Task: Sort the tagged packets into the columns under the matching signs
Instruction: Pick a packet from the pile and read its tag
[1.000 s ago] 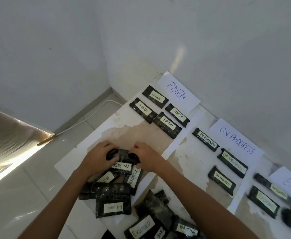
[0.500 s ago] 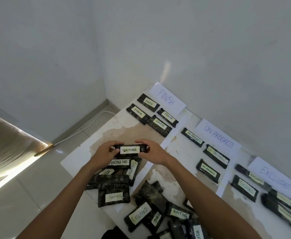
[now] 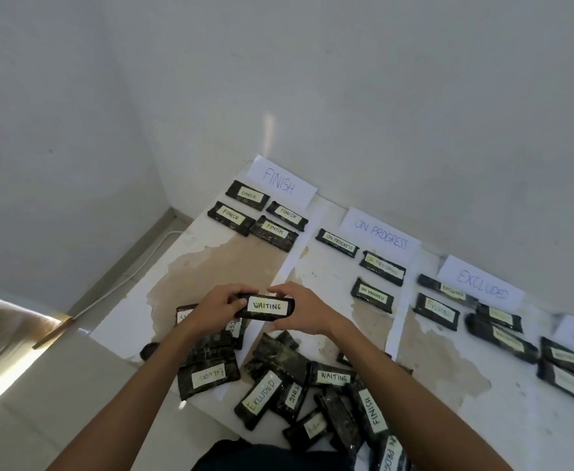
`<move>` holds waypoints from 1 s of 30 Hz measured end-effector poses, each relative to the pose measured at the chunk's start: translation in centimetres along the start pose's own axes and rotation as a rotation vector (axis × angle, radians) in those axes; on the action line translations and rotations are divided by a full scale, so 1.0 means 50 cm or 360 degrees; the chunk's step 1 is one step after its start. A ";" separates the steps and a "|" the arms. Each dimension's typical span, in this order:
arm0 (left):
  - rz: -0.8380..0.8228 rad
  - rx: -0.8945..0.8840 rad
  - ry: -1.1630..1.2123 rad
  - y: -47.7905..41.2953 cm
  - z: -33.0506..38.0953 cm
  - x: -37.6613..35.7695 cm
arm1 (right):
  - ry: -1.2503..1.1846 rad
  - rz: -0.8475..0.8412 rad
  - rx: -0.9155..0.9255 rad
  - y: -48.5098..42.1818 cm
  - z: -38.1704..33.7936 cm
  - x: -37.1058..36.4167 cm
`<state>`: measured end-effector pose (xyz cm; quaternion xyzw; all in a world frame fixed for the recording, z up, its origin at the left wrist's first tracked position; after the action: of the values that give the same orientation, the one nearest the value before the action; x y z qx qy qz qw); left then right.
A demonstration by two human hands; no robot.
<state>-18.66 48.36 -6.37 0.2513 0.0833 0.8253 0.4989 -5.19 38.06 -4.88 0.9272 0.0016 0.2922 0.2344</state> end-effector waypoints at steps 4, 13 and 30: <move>-0.0103 0.0002 0.0001 -0.006 0.009 -0.035 | -0.0025 0.0111 0.0004 0.040 0.021 0.004; -0.0255 -0.0097 -0.0083 -0.029 0.084 -0.144 | 0.0064 0.0460 -0.0132 0.171 0.097 0.041; -0.0613 -0.1142 -0.0941 -0.012 0.237 -0.479 | -0.0056 0.0907 -0.0506 0.493 0.299 0.091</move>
<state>-3.29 26.59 -4.34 0.2671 -0.3058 0.5884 0.6992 3.41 10.27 -2.43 0.8470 -0.3077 0.3265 0.2850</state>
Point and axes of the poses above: each hand's wrist, its own y-axis away from the middle knuckle, its own x-axis out of the back of the hand, z = x × y, the point moved 6 cm from there along -y, towards the middle knuckle, and after that the axes turned 2 degrees about -z, right-handed, at the moved point
